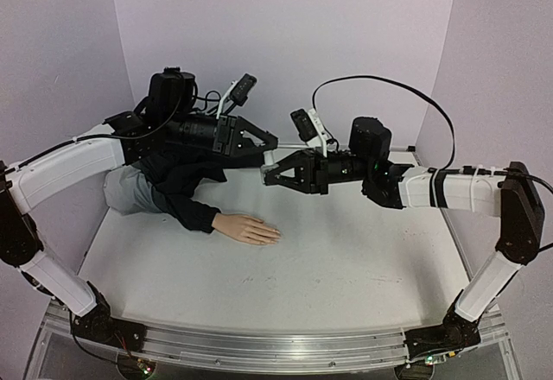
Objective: Paint the nails
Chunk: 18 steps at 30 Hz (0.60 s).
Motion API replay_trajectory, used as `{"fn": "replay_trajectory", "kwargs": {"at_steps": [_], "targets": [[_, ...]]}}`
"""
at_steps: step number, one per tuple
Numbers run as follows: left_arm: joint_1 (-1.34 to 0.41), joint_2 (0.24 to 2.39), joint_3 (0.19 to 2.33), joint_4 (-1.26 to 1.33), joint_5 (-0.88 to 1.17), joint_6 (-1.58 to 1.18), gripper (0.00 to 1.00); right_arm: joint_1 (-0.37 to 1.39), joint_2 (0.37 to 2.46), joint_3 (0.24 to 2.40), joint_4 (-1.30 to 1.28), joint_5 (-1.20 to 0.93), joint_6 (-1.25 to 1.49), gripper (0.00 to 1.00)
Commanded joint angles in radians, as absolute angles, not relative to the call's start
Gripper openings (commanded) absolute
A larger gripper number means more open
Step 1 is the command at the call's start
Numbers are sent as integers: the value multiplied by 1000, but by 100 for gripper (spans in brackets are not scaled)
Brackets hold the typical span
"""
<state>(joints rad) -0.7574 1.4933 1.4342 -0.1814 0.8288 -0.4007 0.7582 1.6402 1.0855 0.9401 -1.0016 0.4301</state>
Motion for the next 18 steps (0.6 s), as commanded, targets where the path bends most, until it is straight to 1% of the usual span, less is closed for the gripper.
{"fn": "replay_trajectory", "kwargs": {"at_steps": [1, 3, 6, 10, 12, 15, 16, 17, 18], "targets": [[-758, 1508, 1477, -132, 911, -399, 48, 759, 1634, 1146, 1020, -1018, 411, 0], [-758, 1519, 1481, -132, 912, -407, 42, 759, 1634, 1146, 1020, -1015, 410, 0], [-757, 1529, 1486, -132, 922, -413, 38, 760, 1638, 1152, 1018, -1014, 412, 0], [-758, 1526, 1485, -133, 901, -408, 20, 759, 1633, 1152, 996, -980, 398, 0], [-757, 1519, 1481, -136, 883, -401, 15, 758, 1622, 1150, 967, -942, 380, 0], [-758, 1509, 1471, -158, 818, -386, 0, 756, 1604, 1149, 916, -868, 347, 0], [-758, 1505, 1470, -179, 778, -376, 0, 756, 1597, 1155, 877, -811, 330, 0], [-761, 1502, 1480, -217, 728, -357, 0, 756, 1595, 1160, 841, -708, 315, 0], [-769, 1502, 1496, -265, 645, -341, 0, 756, 1585, 1165, 797, -642, 299, 0]]}}
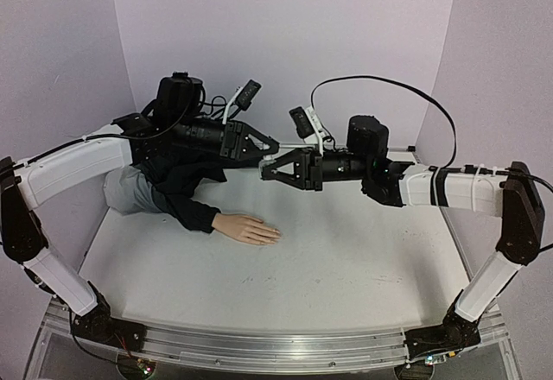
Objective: Paint the nails
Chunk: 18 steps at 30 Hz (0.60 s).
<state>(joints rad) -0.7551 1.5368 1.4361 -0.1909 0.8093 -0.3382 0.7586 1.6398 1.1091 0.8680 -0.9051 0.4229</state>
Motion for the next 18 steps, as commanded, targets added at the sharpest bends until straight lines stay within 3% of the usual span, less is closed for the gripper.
{"fn": "replay_trajectory", "kwargs": {"at_steps": [1, 4, 5, 8, 14, 15, 17, 18], "targets": [[-784, 1502, 1517, -328, 542, -325, 0, 762, 1572, 1170, 743, -486, 275, 0], [-842, 1497, 1561, -460, 85, -376, 0, 971, 1539, 1155, 685, 593, 121, 0], [-846, 1499, 1560, -467, 48, -415, 0, 996, 1545, 1135, 802, 706, 28, 0], [-852, 1533, 1588, -466, 52, -467, 0, 1001, 1586, 1183, 838, 710, 32, 0], [-854, 1574, 1641, -463, 140, -463, 1, 983, 1629, 1233, 847, 457, 9, 0], [-853, 1572, 1641, -459, 159, -457, 7, 973, 1627, 1230, 845, 403, 15, 0], [-849, 1561, 1636, -449, 197, -435, 33, 955, 1603, 1196, 858, 335, 41, 0], [-842, 1549, 1627, -428, 237, -418, 40, 934, 1589, 1180, 864, 255, 43, 0]]}}
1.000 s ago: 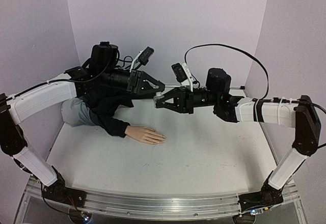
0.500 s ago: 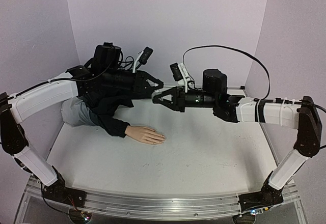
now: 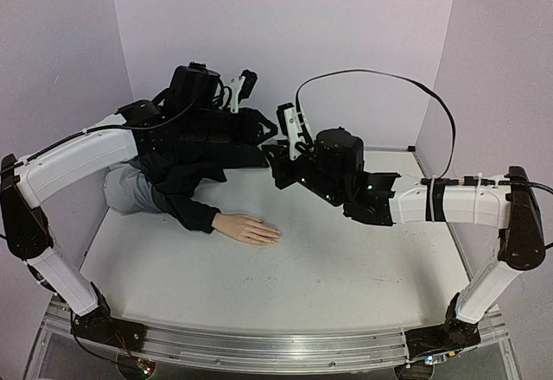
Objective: Paint the nails
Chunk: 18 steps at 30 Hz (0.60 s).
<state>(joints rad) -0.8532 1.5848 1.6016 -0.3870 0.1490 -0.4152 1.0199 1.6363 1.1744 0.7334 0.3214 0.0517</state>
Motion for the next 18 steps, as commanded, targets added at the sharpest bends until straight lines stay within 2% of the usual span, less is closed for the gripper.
{"fn": "replay_trajectory", "kwargs": {"at_steps": [1, 4, 6, 9, 12, 14, 18], "targets": [[-833, 1537, 1617, -403, 285, -399, 45, 913, 1573, 1168, 865, 158, 50, 0], [-795, 1482, 1581, -346, 383, -390, 72, 833, 1530, 1137, 864, -87, 84, 0], [-772, 1454, 1563, -322, 439, -377, 82, 771, 1506, 1121, 857, -248, 120, 0], [-723, 1417, 1520, -257, 540, -393, 91, 673, 1507, 1127, 857, -556, 201, 0], [-681, 1426, 1512, -208, 677, -421, 94, 618, 1561, 1184, 864, -928, 278, 0], [-678, 1454, 1541, -207, 760, -420, 93, 615, 1612, 1237, 868, -1092, 336, 0], [-679, 1513, 1602, -202, 888, -429, 87, 615, 1689, 1303, 907, -1237, 441, 0]]}}
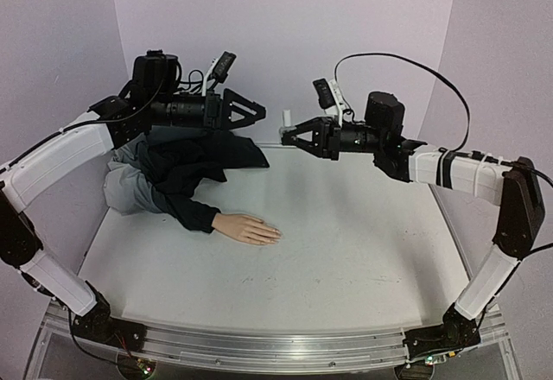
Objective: Paint the nails
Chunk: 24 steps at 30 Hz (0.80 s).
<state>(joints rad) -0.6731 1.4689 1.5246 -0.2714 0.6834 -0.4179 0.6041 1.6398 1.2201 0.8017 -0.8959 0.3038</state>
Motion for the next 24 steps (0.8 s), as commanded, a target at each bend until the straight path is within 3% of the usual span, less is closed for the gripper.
{"fn": "replay_trajectory", "kwargs": {"at_steps": [1, 3, 10, 18, 20, 24], "targets": [[-682, 1523, 1611, -198, 910, -430, 83, 615, 1694, 1304, 911, -1231, 446, 0], [-693, 1542, 1627, -192, 944, -429, 74, 616, 1696, 1296, 936, -1224, 458, 0], [-733, 1596, 1664, -190, 974, -417, 58, 619, 1731, 1310, 991, -1243, 519, 0], [-736, 1627, 1684, -190, 939, -423, 47, 620, 1732, 1307, 1005, -1249, 528, 0], [-736, 1627, 1683, -200, 906, -421, 48, 620, 1731, 1306, 1005, -1247, 526, 0], [-735, 1613, 1674, -237, 800, -404, 62, 620, 1720, 1296, 1005, -1234, 511, 0]]}}
